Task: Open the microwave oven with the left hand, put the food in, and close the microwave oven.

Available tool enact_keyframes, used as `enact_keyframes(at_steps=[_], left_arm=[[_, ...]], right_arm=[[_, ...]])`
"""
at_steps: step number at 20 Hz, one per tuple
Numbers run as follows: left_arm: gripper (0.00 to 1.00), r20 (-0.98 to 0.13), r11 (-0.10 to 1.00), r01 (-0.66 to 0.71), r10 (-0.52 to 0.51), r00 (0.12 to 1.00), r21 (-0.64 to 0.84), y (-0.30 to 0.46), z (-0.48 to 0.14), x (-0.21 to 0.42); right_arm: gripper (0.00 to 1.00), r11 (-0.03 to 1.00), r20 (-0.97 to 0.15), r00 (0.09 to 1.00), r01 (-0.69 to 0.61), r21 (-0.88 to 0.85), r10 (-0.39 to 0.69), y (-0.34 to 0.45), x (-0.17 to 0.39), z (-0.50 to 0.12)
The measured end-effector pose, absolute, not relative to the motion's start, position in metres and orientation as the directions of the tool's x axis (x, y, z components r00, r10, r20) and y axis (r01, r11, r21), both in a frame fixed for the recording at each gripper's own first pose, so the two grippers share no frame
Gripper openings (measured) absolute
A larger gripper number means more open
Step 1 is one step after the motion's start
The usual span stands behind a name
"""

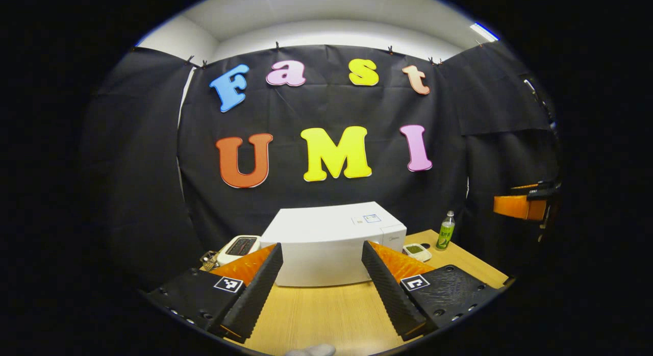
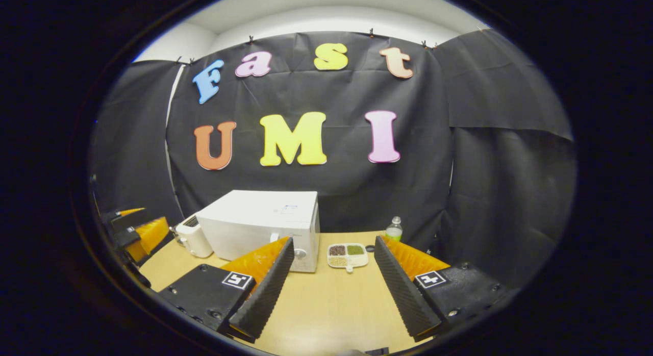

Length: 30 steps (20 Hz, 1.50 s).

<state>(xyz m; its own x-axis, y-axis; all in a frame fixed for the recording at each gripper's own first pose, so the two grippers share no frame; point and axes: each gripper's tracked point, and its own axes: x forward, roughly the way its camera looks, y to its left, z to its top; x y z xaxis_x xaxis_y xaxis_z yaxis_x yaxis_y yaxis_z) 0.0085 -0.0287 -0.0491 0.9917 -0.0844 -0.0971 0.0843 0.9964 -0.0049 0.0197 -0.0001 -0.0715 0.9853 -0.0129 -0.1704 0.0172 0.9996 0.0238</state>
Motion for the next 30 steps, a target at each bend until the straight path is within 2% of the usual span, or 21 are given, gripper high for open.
enact_keyframes(at_steps=[1, 2, 3, 5, 6, 11, 30], left_arm=[[0.96, -0.087, 0.997, 0.071, -0.073, 0.994, -0.019, -0.022, -0.041, 0.004], [0.96, -0.080, 0.998, 0.060, -0.062, 0.995, -0.032, -0.015, -0.035, 0.001], [0.96, -0.072, 0.998, 0.051, -0.054, 0.996, -0.038, -0.010, -0.030, -0.002], [0.92, -0.071, 0.999, 0.032, -0.034, 0.997, -0.034, 0.000, -0.026, -0.008], [0.96, -0.073, 0.999, 0.025, -0.028, 0.997, -0.032, 0.003, -0.025, -0.010], [0.96, -0.072, 0.999, 0.024, -0.027, 0.997, -0.034, 0.011, -0.016, -0.020], [0.96, -0.051, 0.999, 0.018, -0.020, 0.999, -0.047, 0.013, -0.003, -0.039]], right_arm=[[1.00, 1.000, -0.160, 0.987, 0.015, 0.025, -0.011, 0.004, 0.017, -0.067], [1.00, 1.000, -0.151, 0.989, 0.011, 0.023, -0.008, 0.008, 0.014, -0.063], [0.91, 1.000, -0.141, 0.990, 0.009, 0.019, -0.006, 0.011, 0.011, -0.059], [0.91, 1.000, -0.123, 0.992, 0.003, 0.017, -0.001, 0.016, 0.006, -0.051], [0.92, 1.000, -0.116, 0.993, 0.003, 0.014, -0.002, 0.018, 0.004, -0.047], [0.92, 1.000, -0.076, 0.997, -0.007, 0.010, 0.008, 0.028, -0.003, -0.030], [0.91, 1.000, -0.066, 0.998, 0.002, 0.021, 0.000, 0.028, -0.027, -0.021]])
